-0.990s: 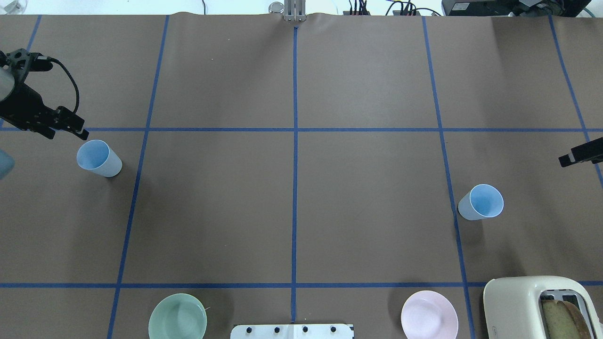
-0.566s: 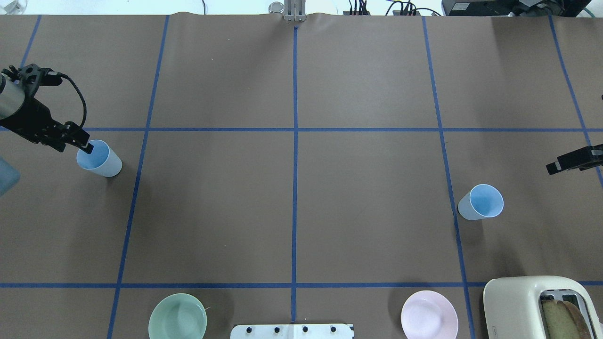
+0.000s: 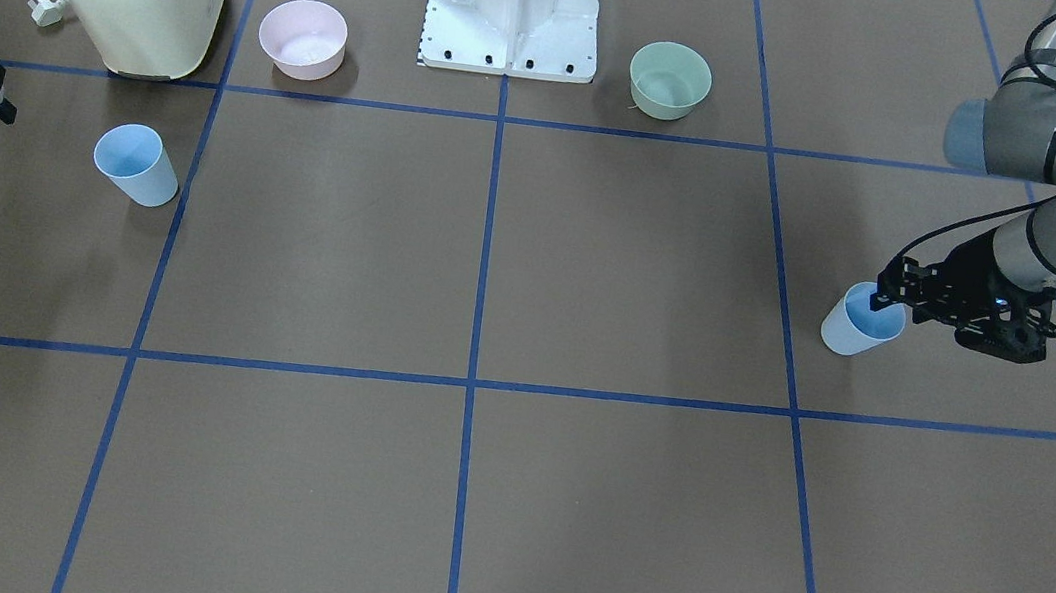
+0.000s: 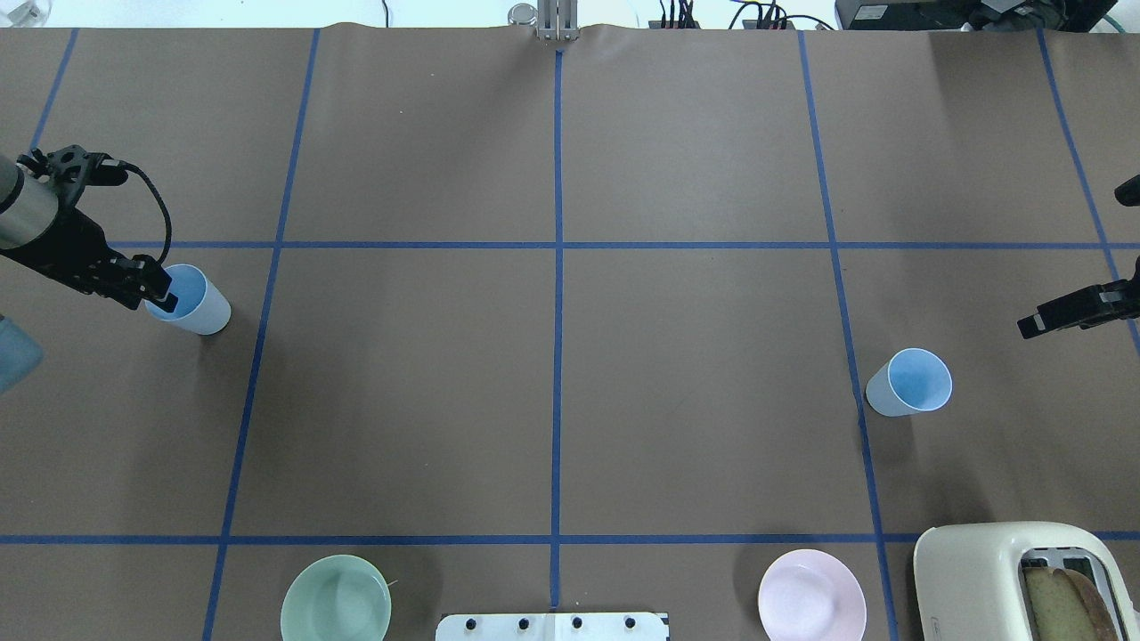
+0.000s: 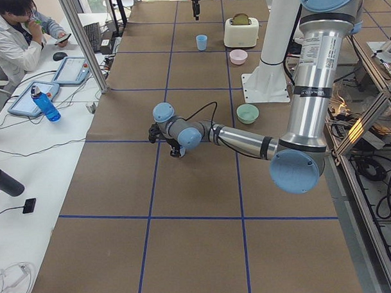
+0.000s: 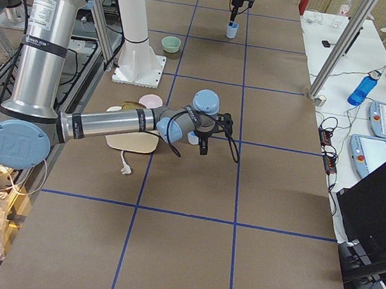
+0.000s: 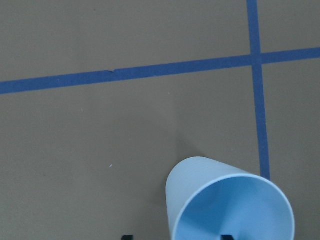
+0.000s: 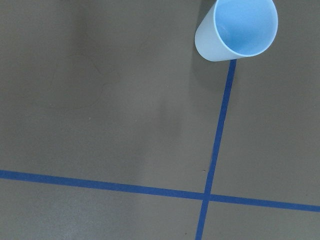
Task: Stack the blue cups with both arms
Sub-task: 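Lower the left gripper onto the blue cup while the right approaches its cup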
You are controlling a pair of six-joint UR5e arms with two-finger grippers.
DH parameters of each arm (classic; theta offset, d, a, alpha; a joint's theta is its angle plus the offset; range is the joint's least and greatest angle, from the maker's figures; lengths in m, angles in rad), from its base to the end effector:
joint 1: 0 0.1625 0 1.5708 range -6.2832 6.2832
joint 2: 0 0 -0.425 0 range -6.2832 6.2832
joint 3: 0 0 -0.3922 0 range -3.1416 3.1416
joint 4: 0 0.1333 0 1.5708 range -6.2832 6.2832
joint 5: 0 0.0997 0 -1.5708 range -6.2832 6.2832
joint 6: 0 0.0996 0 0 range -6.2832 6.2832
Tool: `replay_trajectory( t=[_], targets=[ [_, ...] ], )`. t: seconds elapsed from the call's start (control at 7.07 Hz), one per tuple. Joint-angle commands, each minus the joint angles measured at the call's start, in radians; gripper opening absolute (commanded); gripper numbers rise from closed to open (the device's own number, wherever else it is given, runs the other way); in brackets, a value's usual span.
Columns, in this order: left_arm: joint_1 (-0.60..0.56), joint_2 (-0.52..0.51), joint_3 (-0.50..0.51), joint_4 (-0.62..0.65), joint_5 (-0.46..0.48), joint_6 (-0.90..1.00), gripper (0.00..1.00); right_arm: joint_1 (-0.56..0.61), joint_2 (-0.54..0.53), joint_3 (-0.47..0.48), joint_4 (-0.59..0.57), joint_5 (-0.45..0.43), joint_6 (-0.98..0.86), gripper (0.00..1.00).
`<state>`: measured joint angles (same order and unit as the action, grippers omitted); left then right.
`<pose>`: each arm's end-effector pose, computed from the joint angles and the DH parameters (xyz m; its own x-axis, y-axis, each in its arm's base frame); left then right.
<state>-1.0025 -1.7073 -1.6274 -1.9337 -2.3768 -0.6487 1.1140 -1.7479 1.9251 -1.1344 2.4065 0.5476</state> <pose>0.2517 -0.5083 0.5142 0.5779 0.1202 -0.8072 -0.1355 0.9895 0.0503 -0.1368 -0.4132 0.5089 0.5408 -0.1978 0.8176 0.0926 0.9800 0.1759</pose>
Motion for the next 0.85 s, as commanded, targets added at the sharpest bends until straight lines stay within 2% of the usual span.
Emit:
replay_trajectory(
  t=[0.0, 0.42, 0.71],
  targets=[
    [0.002, -0.009, -0.011, -0.013, 0.001, -0.029, 0.0, -0.049, 0.004, 0.0, 0.017, -0.01, 0.0, 0.93],
    [0.002, -0.027, -0.028, -0.005, 0.001, -0.106, 0.0, -0.088, 0.005, 0.0, 0.031, -0.024, 0.003, 0.93],
    [0.004, -0.116, -0.029, 0.012, 0.001, -0.251, 0.0, -0.127, 0.021, 0.003, 0.031, -0.053, 0.034, 0.93]
  ],
)
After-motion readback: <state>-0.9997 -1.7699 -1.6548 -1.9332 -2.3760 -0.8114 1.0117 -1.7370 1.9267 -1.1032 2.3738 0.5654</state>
